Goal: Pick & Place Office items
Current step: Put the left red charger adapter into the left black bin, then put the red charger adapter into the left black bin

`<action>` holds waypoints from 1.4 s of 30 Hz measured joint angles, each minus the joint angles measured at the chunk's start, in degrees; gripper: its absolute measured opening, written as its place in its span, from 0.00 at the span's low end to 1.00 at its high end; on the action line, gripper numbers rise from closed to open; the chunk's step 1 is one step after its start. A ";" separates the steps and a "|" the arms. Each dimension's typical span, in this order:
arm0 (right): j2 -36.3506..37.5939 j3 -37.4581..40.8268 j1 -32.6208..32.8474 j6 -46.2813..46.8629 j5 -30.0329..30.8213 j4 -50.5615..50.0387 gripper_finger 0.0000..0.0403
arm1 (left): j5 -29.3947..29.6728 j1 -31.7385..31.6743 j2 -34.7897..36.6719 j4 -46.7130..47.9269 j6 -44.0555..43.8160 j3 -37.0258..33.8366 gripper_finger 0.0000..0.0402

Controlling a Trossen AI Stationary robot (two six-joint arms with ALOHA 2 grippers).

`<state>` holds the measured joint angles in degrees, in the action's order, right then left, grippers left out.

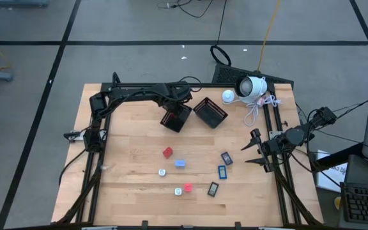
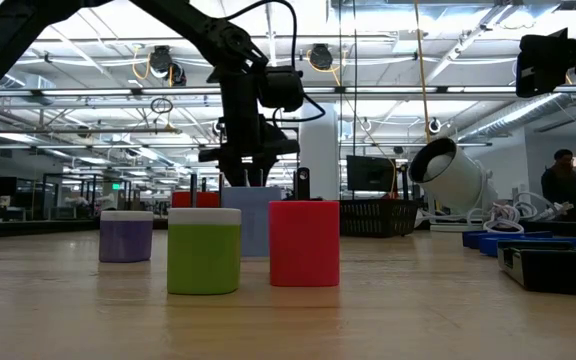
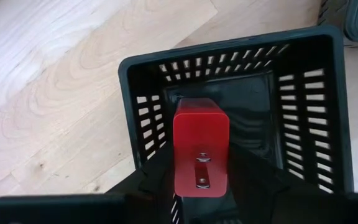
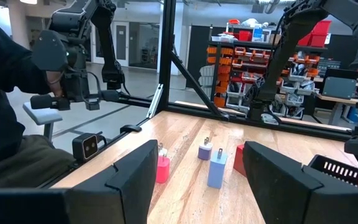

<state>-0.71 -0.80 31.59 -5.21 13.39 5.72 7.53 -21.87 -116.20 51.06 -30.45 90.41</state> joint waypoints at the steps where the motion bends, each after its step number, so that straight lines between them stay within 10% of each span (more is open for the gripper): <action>1: 0.00 -0.02 0.00 0.00 0.00 0.00 0.56 | 0.00 0.00 0.00 -0.06 0.44 0.00 0.35; 12: 0.00 -0.01 0.01 0.00 0.00 0.00 0.56 | -2.33 -0.35 0.02 -0.03 5.48 0.00 0.46; 26: 0.00 -0.02 0.00 0.00 0.00 0.00 0.56 | -3.54 -2.04 0.96 0.69 6.79 -0.02 0.36; 42: 0.00 0.00 0.00 0.00 0.00 0.02 0.56 | -1.93 0.66 17.93 -5.48 14.67 1.79 0.35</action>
<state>-0.71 -0.80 31.59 -5.21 13.39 5.73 5.60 -21.20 -98.27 45.58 -15.79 92.20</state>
